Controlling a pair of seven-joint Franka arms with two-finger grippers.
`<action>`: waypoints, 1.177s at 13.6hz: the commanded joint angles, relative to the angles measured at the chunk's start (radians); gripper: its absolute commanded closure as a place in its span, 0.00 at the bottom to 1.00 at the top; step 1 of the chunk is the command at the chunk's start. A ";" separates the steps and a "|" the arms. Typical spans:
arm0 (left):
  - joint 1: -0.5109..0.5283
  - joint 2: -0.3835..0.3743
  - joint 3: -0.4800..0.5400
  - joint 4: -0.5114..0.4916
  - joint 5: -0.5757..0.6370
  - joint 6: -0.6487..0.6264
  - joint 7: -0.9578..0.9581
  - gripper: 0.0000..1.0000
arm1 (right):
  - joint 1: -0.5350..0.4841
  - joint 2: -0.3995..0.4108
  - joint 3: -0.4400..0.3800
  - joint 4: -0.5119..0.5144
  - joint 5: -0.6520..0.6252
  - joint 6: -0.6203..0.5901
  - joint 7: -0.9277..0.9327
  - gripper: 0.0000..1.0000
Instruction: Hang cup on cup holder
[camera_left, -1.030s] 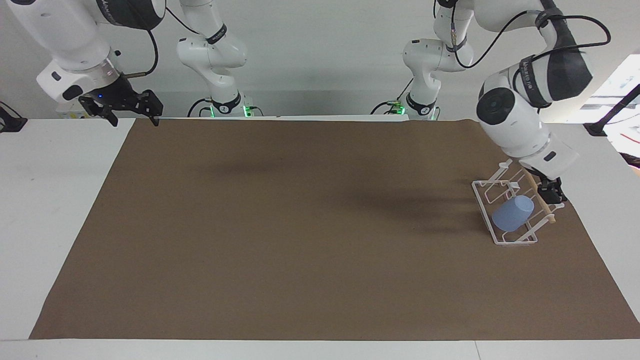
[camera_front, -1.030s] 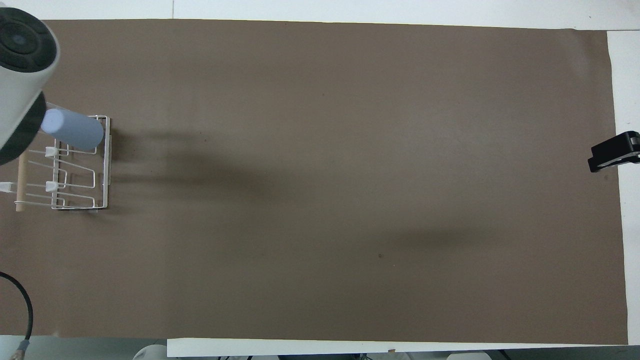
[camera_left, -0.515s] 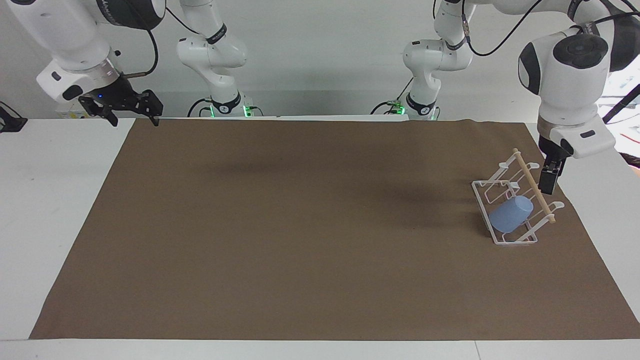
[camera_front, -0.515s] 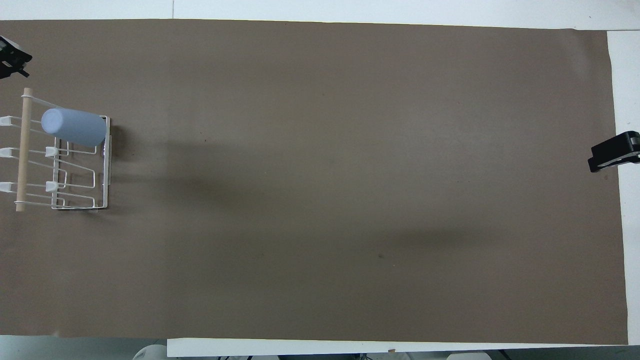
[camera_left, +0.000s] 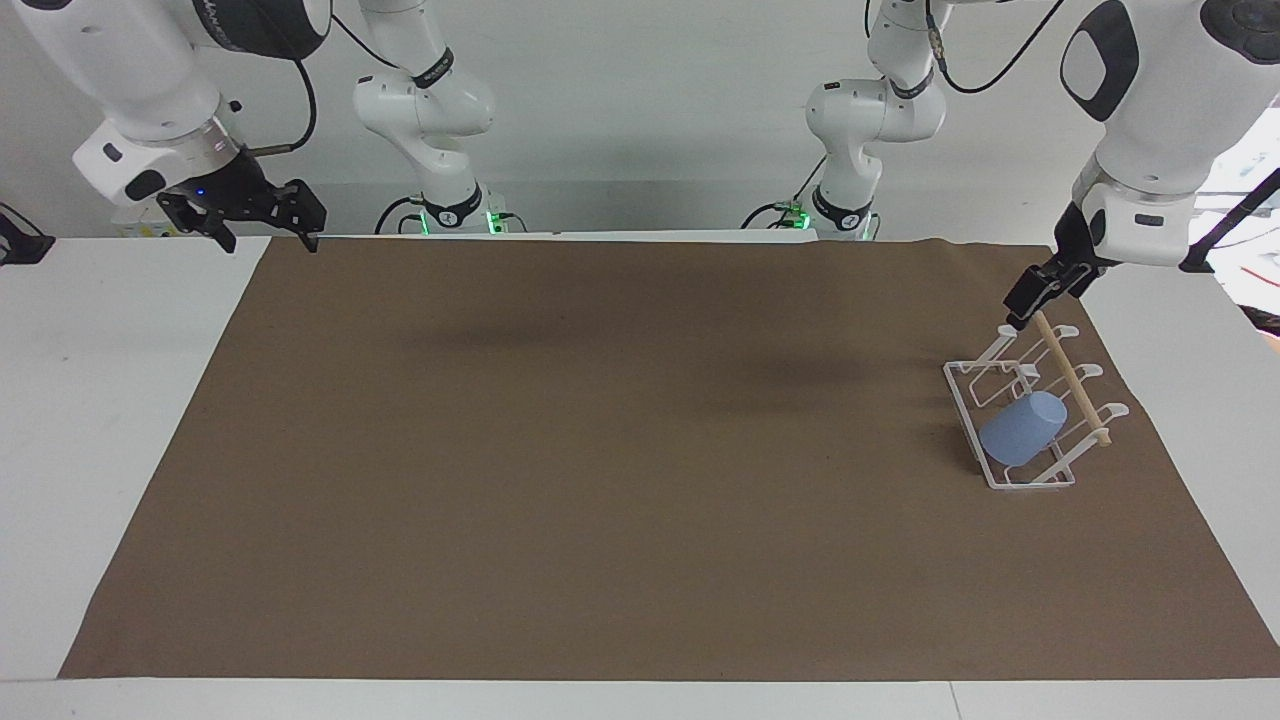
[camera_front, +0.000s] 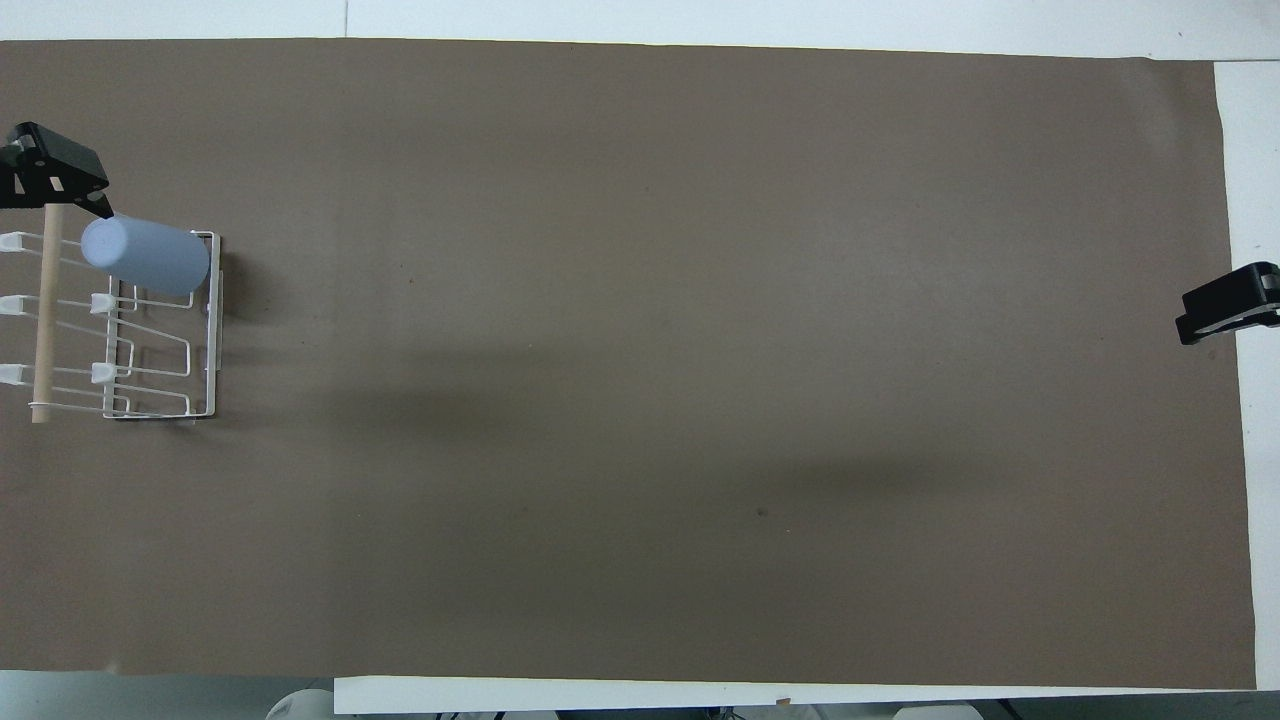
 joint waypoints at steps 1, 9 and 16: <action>0.001 -0.011 -0.009 0.023 -0.017 -0.059 0.148 0.00 | 0.002 -0.020 -0.001 -0.024 -0.016 -0.002 0.008 0.00; 0.001 0.008 -0.005 0.105 -0.075 -0.190 0.440 0.00 | 0.002 -0.020 -0.001 -0.024 -0.016 -0.002 0.008 0.00; 0.037 -0.052 0.000 -0.073 -0.112 -0.034 0.430 0.00 | 0.002 -0.020 -0.001 -0.024 -0.016 -0.002 0.008 0.00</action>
